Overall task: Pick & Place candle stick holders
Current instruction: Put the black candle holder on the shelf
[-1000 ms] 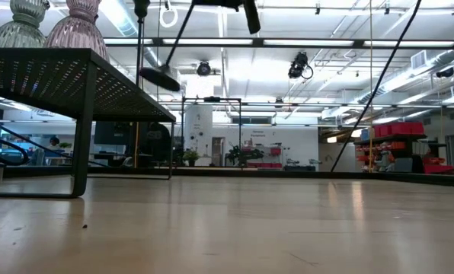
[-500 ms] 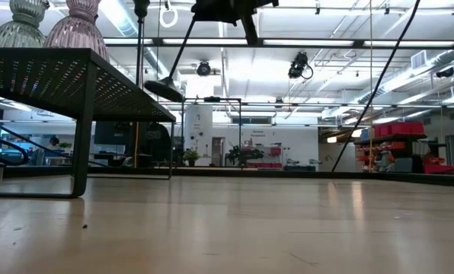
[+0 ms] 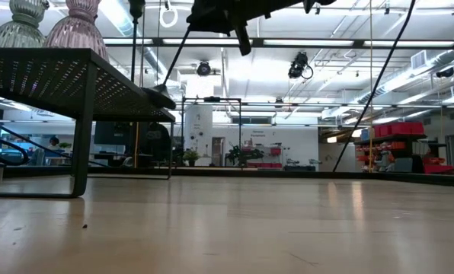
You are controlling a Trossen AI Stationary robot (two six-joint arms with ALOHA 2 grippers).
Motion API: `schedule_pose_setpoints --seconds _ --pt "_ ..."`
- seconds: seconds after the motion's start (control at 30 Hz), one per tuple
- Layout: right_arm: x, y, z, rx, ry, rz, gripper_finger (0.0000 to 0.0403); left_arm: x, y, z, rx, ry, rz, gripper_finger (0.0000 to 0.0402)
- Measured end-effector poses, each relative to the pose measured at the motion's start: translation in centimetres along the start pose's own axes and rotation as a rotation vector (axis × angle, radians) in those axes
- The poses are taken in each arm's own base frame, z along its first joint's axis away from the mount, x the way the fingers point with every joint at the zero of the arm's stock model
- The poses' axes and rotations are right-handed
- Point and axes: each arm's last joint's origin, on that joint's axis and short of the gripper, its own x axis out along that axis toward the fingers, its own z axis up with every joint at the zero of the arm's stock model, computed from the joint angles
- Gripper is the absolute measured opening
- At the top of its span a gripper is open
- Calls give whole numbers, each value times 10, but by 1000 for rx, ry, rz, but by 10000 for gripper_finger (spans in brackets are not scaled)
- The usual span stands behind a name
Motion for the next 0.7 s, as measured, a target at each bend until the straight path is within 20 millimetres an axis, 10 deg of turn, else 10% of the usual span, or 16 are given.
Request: schedule_pose_setpoints --seconds 0.7 --pt "66 18 39 -126 75 35 14 0 0 -1 9 16 -10 162"
